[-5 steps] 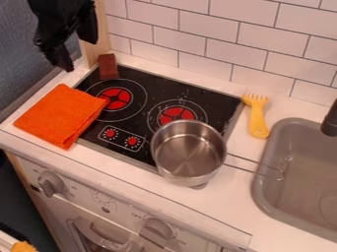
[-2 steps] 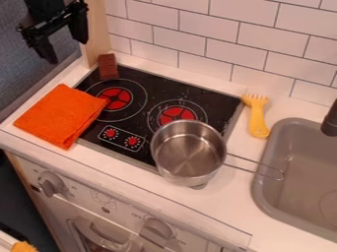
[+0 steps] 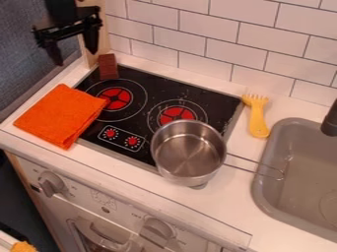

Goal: Move the brown object to the right burner

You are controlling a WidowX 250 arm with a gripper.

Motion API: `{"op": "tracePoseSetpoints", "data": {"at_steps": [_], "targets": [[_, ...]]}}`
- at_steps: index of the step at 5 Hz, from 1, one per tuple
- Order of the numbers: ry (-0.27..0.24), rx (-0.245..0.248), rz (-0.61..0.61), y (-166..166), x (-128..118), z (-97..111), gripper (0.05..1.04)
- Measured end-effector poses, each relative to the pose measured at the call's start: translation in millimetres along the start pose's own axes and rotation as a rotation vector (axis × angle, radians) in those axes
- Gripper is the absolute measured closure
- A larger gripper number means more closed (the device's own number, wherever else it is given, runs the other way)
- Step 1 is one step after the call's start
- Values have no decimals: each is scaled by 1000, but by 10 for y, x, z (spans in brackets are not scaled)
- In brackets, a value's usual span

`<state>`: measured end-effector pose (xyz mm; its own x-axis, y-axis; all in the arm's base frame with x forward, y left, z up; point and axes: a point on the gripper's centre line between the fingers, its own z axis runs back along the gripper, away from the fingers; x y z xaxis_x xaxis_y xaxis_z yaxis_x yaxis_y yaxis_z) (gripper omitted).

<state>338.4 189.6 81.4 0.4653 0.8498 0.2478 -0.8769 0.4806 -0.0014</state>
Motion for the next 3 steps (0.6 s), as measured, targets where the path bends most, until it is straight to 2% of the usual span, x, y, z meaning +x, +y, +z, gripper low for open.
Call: {"op": "tracePoseSetpoints", "data": {"at_steps": [2,3], "targets": [[-41,-5,-135,-177,64,-225,82],[-42,-17,-146,-259,55,-293,82]]}}
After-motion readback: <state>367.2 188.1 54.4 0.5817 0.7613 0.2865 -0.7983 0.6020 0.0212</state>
